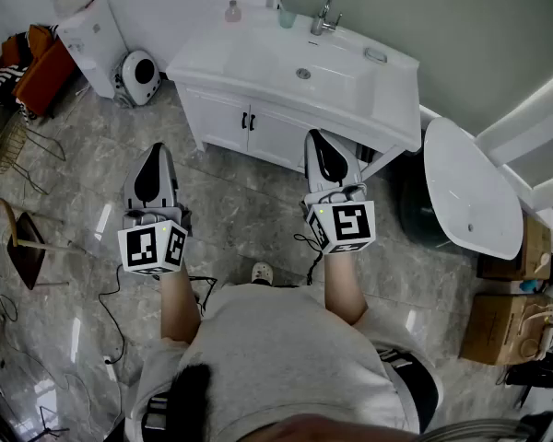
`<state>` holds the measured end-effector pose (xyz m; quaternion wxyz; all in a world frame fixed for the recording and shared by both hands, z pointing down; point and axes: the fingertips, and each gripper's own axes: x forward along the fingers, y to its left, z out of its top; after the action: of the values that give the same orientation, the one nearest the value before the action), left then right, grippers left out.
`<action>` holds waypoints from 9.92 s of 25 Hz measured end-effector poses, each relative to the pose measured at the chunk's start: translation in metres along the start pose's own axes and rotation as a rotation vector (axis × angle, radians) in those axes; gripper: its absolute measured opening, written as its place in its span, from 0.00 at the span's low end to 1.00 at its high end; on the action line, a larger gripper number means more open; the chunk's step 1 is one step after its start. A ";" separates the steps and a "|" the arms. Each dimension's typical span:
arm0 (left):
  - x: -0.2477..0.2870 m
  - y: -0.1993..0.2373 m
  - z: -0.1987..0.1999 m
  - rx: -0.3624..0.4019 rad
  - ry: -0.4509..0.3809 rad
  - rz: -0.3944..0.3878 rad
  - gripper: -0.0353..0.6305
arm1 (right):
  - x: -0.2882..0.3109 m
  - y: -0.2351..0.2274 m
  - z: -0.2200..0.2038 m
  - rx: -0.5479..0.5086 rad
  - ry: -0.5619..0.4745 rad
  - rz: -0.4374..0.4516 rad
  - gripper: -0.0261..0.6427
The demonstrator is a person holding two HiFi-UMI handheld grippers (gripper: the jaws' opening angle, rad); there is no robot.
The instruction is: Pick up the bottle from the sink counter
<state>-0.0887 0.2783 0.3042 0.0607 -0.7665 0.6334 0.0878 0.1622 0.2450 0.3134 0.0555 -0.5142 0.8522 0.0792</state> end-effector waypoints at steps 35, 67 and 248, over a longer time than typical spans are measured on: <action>0.089 0.015 -0.031 0.010 0.017 -0.039 0.06 | 0.086 -0.030 -0.029 0.048 -0.028 0.048 0.05; 0.316 0.167 -0.077 -0.040 0.023 -0.157 0.06 | 0.332 -0.039 -0.066 0.011 -0.015 -0.057 0.05; 0.383 0.178 -0.079 0.036 0.161 -0.234 0.27 | 0.392 -0.048 -0.061 -0.034 -0.004 -0.068 0.05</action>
<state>-0.1887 -0.1399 0.3038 0.0332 -0.8383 0.5441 0.0070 0.0218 -0.1285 0.3009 0.0511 -0.5434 0.8328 0.0928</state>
